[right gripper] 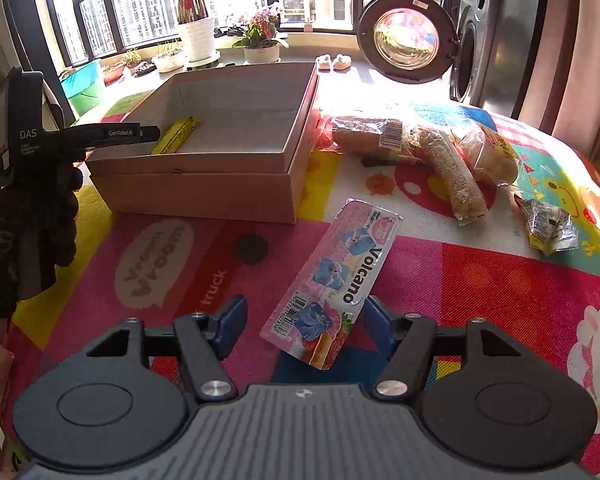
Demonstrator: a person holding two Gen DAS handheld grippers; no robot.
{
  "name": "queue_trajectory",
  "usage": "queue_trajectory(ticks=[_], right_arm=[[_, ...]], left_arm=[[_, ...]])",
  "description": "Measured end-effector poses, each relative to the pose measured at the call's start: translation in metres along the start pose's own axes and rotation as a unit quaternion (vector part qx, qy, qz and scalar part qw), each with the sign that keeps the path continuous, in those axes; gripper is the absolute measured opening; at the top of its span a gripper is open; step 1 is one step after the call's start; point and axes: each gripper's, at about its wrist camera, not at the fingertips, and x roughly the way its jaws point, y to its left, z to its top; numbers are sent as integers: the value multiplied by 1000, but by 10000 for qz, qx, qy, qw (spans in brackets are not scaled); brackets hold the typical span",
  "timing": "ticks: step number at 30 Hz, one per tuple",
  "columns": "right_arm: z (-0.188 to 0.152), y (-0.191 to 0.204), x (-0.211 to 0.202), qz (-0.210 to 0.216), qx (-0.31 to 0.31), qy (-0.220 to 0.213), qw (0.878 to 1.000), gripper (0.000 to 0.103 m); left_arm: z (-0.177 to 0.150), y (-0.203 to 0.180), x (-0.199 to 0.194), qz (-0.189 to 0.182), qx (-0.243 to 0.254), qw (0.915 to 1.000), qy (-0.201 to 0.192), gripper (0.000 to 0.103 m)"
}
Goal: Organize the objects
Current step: 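Grasp the pink Volcano box with the right tool and lift it, then lower the Volcano box into the cardboard box and open the right tool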
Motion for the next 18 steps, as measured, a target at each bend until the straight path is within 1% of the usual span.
queue_trajectory(ticks=[1, 4, 8, 9, 10, 12, 13, 15, 18], right_arm=[[7, -2, 7, -135, 118, 9, 9998, 69], [19, -10, 24, -218, 530, 88, 9983, 70], [21, -15, 40, -284, 684, 225, 9970, 69], [21, -15, 41, -294, 698, 280, 9967, 63], [19, -16, 42, -338, 697, 328, 9965, 52], [18, -15, 38, -311, 645, 368, 9968, 45], [17, -13, 34, -227, 659, 428, 9966, 44], [12, -10, 22, -82, 648, 455, 9968, 44], [6, 0, -12, 218, 558, 342, 9976, 44]], left_arm=[[0, 0, 0, 0, 1, 10000, 1, 16], [0, 0, 0, 3, 5, 10000, 1, 16], [0, 0, -1, -7, 5, 10000, 12, 16], [0, 0, -1, -8, 2, 10000, 11, 16], [0, 0, -1, -8, 1, 10000, 9, 16], [0, 0, -2, -14, -8, 10000, 7, 17], [0, 1, -2, -20, -14, 10000, 10, 17], [0, 0, -2, -17, -15, 10000, 11, 17], [0, 0, -2, -3, -14, 10000, -1, 16]])
